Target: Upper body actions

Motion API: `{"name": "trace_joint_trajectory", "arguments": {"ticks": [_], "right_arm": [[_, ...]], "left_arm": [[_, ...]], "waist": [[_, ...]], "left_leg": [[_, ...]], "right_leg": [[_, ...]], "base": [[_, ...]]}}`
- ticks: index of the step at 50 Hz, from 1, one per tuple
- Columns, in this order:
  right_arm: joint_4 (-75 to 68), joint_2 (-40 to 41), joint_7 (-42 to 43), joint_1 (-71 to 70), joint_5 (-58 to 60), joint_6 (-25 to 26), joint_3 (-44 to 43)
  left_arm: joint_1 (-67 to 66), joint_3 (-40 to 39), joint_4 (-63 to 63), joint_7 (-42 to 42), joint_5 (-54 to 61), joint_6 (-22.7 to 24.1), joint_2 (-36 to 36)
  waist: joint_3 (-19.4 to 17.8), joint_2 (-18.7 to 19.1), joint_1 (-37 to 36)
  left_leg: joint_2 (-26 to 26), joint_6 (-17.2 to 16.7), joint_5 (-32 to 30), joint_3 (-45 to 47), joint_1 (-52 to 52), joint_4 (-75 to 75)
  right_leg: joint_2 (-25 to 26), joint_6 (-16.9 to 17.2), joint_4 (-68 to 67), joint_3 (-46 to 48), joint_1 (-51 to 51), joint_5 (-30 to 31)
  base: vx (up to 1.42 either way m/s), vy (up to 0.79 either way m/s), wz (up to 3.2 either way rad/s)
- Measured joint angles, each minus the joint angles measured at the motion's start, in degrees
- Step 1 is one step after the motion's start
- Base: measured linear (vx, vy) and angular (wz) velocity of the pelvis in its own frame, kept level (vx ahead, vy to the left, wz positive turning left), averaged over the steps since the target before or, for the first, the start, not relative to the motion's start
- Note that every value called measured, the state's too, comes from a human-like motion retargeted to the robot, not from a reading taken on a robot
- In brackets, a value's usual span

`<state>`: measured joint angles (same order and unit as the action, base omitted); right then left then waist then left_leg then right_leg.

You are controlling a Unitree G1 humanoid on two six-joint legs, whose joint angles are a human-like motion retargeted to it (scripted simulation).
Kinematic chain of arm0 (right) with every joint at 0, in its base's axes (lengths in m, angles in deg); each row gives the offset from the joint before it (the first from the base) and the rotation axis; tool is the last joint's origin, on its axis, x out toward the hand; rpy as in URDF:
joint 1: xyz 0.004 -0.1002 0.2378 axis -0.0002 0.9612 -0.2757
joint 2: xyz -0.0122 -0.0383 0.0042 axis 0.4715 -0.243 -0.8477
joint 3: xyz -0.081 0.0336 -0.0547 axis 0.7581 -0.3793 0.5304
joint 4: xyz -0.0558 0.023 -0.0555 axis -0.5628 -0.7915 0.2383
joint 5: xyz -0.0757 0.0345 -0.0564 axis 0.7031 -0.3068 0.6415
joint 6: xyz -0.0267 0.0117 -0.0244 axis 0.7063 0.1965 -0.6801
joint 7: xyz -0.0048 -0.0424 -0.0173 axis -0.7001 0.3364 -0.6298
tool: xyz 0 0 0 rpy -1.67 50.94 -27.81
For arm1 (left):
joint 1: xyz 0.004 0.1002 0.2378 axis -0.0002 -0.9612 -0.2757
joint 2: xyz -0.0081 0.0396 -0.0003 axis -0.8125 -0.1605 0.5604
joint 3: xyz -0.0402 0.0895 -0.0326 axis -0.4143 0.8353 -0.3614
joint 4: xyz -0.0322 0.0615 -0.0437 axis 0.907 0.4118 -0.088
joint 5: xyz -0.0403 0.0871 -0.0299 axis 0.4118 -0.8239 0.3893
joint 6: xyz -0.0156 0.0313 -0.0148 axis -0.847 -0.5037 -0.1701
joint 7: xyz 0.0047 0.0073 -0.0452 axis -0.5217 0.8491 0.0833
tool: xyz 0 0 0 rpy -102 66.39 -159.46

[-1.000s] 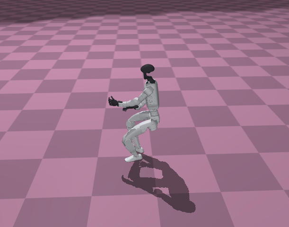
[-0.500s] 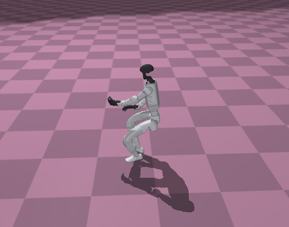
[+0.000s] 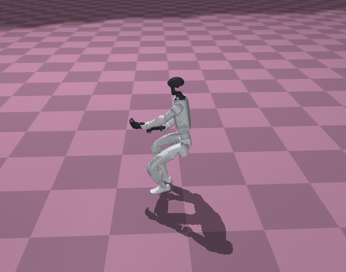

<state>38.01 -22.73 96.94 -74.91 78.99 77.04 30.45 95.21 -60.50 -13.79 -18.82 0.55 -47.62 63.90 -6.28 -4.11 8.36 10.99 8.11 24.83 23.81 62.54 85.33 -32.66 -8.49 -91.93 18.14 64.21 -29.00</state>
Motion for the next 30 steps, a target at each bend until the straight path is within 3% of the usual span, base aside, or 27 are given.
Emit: {"name": "trace_joint_trajectory", "arguments": {"ticks": [15,30], "right_arm": [[0.0,-0.3,0.0,0.6,0.0,0.0,-0.2],[-0.2,-0.3,-0.1,0.9,0.0,0.0,-0.5]], "left_arm": [[2.9,0.9,-7.3,1.1,0.9,0.1,0.6],[-1.1,1.3,-3.2,1.0,0.2,-0.5,0.4]], "waist": [[0.7,0.3,-0.4],[0.8,0.3,-0.7]], "left_leg": [[0.0,0.0,0.0,0.0,0.1,0.0],[-0.2,0.0,0.0,0.1,-0.2,-0.1]], "right_leg": [[0.0,0.0,0.0,-0.1,0.1,0.0],[-0.3,0.0,-0.1,-0.1,-0.1,0.0]], "base": [[0.00,0.00,0.00],[0.00,0.00,0.00]]}}
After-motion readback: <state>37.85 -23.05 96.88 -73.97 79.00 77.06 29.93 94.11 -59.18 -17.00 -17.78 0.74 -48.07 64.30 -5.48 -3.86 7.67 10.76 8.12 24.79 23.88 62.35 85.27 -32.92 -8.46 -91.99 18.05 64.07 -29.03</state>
